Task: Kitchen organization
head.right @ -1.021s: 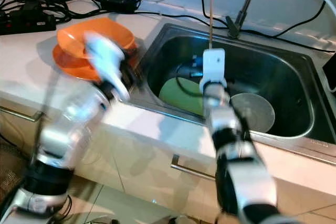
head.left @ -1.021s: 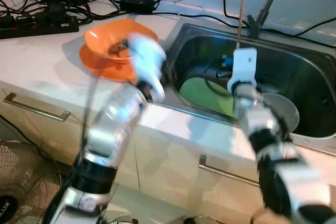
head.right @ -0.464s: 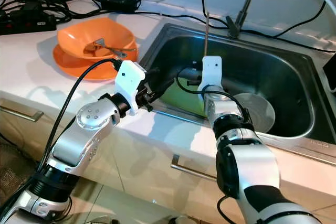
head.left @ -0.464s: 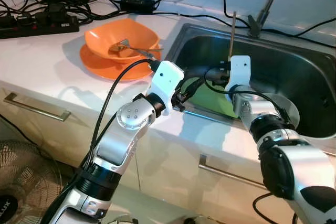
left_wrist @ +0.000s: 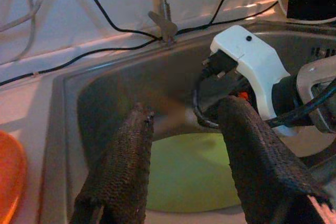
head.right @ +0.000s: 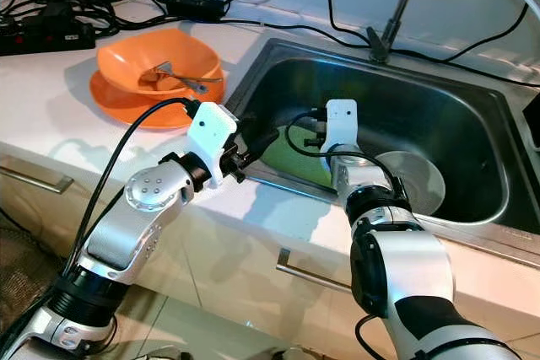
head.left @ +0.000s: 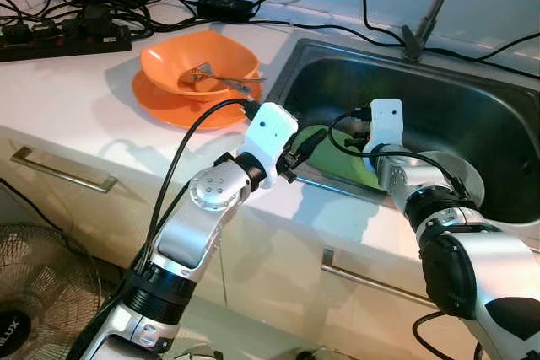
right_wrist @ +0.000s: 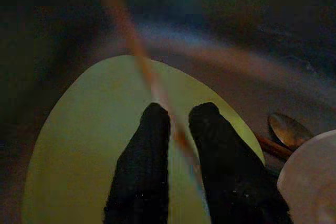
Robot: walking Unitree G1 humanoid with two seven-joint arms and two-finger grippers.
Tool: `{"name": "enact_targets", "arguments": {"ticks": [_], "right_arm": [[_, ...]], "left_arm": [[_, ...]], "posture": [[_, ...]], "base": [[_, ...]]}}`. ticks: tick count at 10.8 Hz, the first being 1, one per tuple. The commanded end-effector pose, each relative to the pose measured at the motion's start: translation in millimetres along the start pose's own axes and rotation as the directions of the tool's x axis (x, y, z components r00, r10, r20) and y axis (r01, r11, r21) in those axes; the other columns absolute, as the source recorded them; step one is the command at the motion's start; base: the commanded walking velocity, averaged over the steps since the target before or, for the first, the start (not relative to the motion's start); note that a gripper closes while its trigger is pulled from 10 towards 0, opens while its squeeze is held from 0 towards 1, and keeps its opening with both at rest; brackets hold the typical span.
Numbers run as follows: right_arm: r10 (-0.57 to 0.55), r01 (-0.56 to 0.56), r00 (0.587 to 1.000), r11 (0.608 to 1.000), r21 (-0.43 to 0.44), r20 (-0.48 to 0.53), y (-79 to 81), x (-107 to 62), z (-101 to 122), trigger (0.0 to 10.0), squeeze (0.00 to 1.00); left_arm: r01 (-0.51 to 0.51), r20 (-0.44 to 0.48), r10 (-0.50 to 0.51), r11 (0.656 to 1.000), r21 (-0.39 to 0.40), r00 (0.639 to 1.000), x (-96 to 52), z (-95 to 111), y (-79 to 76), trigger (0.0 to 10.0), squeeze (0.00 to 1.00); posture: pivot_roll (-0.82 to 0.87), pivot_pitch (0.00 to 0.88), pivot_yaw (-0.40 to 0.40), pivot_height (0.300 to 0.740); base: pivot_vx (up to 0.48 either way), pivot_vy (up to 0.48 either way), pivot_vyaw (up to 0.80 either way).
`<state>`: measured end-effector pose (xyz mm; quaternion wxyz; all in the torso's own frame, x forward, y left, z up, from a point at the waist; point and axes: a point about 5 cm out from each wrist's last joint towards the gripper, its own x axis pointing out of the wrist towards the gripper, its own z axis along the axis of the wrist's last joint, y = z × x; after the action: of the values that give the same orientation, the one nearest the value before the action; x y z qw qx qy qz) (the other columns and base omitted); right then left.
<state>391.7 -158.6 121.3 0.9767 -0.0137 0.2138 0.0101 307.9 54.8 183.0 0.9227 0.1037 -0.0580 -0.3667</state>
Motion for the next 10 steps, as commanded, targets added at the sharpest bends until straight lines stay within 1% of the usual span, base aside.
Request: {"name": "enact_targets", "arguments": {"ticks": [1,2,3,4,5,6,7,8,9,10], "right_arm": [[-0.005,0.005,1.000,1.000,-0.011,-0.006,-2.8,-0.1,1.1,10.0,1.00],[-0.006,0.006,1.000,1.000,-0.015,-0.002,-2.9,-0.1,1.7,10.0,1.00],[-0.024,0.025,0.997,0.999,-0.020,0.067,-4.6,-0.5,12.5,10.0,1.00],[-0.043,0.046,0.989,0.999,-0.019,0.139,-6.3,-1.5,23.3,10.0,0.00],[-0.063,0.056,0.939,0.998,0.031,0.339,-9.2,-7.6,52.1,10.0,0.00],[-0.066,0.038,0.879,0.997,0.069,0.472,-7.5,-14.5,66.6,10.0,0.00],[-0.061,0.031,0.806,0.998,0.060,0.589,-3.1,-23.5,73.0,10.0,0.00],[-0.065,0.036,0.757,0.998,0.057,0.650,-0.5,-29.8,72.3,10.0,0.00],[-0.086,0.047,0.699,0.996,0.075,0.710,1.4,-39.1,65.8,10.0,0.00],[-0.107,0.049,0.669,0.994,0.100,0.736,1.2,-46.1,60.3,10.0,0.00]], "left_arm": [[0.021,-0.016,-0.021,1.000,-0.002,1.000,0.5,-5.1,-5.6,10.0,0.00],[0.023,-0.017,-0.023,1.000,-0.003,1.000,0.9,-5.4,-6.3,10.0,0.00],[0.017,-0.010,-0.017,1.000,0.003,1.000,1.3,-4.7,-6.7,10.0,0.00],[0.004,0.002,-0.004,1.000,0.009,1.000,1.4,-3.4,-5.8,10.0,0.00],[-0.044,0.038,0.042,0.998,0.054,0.998,1.4,1.5,-1.3,10.0,0.00],[-0.062,0.056,0.058,0.995,0.073,0.997,1.6,4.4,1.0,10.0,0.00],[-0.081,0.082,0.072,0.991,0.107,0.994,1.7,8.2,2.5,10.0,0.00],[-0.099,0.100,0.086,0.986,0.133,0.991,1.8,10.2,3.7,10.0,0.00],[-0.150,0.133,0.128,0.974,0.171,0.983,0.8,12.0,8.5,10.0,0.00],[-0.199,0.151,0.171,0.961,0.193,0.974,-1.1,12.0,14.3,10.0,0.00]], "posture": [[0.09,0.014,-0.084,0.740],[0.09,0.012,-0.084,0.740],[0.09,0.009,-0.083,0.740],[0.09,0.008,-0.083,0.740],[0.08,0.007,-0.083,0.740],[0.08,0.008,-0.081,0.740],[0.07,0.011,-0.080,0.740],[0.07,0.015,-0.078,0.740],[0.06,0.034,-0.075,0.740],[0.06,0.036,-0.074,0.740]], "base": [[0.000,0.000,0.00],[0.000,0.000,0.00],[0.000,0.000,0.00],[0.000,0.000,0.00],[0.000,0.000,0.00],[0.000,0.000,0.00],[0.000,0.000,0.00],[0.000,0.000,0.00],[0.000,0.000,0.00],[0.000,0.000,0.00]]}}
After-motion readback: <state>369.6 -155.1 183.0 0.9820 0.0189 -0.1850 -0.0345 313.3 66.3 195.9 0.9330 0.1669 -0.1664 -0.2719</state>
